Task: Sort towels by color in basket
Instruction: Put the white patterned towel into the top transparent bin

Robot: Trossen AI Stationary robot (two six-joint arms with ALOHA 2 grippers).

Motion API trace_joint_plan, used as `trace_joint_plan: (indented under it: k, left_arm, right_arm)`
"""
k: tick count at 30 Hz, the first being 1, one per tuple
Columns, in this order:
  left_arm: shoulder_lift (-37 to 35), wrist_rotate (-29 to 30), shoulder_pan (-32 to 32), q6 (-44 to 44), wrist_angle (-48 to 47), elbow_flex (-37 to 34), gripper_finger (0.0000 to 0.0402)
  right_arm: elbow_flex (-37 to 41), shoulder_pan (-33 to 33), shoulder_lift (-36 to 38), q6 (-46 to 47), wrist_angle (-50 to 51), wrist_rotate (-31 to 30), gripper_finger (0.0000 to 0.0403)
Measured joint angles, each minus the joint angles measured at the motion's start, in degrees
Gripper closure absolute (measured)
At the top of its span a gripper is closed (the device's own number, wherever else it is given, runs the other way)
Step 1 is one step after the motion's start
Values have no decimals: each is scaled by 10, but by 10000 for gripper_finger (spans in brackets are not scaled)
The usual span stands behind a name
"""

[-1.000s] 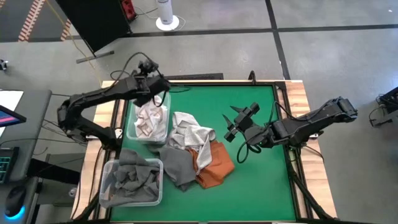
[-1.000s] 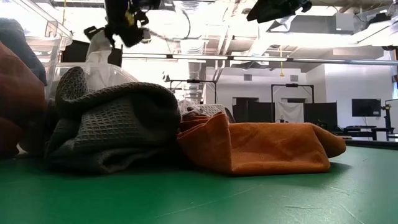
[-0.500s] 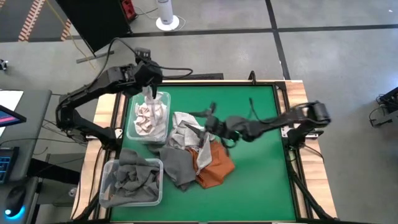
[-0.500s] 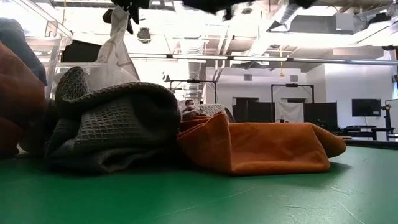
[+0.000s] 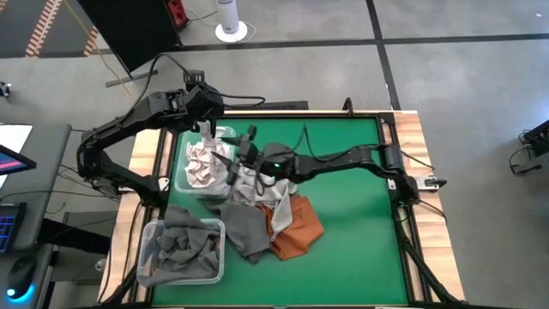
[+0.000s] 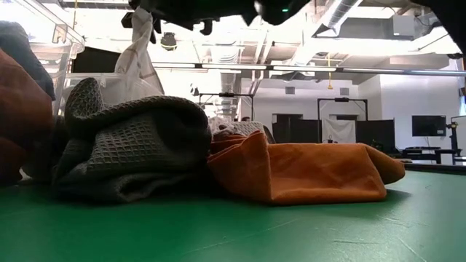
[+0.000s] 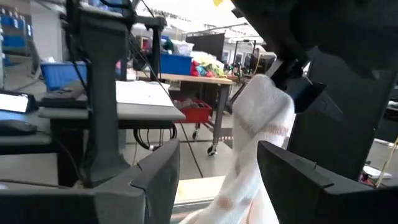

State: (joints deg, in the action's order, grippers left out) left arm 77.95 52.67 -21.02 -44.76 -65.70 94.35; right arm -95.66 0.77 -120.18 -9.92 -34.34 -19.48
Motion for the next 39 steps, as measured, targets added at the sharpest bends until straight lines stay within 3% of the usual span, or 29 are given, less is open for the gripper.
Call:
trace_joint_plan:
  k: [5,8,11,15,17,29,31,33,36,39]
  left_arm:
    - [-1,-4,9,14,-5,0,184]
    - [-5,-6,11,12,-6,0,184]
    - [-6,-7,11,10,-9,0,184]
    - [-13,-17,11,1,-10,0,184]
    - [-17,-17,11,-8,-9,0,184]
    - [-77,0,11,-64,41,0,184]
    - [-87,-43,11,-33,37,0,184]
    - [-93,-131,11,27,24,0,184]
    - [-95,-275,10,125,-28,0,184]
    - [-93,-375,1,200,-80,-2,184]
  right_arm:
    - [-74,20,-45,10,39,23,159]
    - [-103,30,-73,20,62,30,182]
    - [-118,39,-90,38,93,30,243]
    - [-120,50,-96,45,118,32,354]
    - [-120,52,-95,41,137,33,385]
    - [-120,53,-104,45,344,102,390]
    - [-120,53,-104,46,338,102,389]
    - [-119,52,-103,50,328,103,373]
    - [-119,52,-94,41,311,104,320]
    - [-120,50,-79,36,311,104,261]
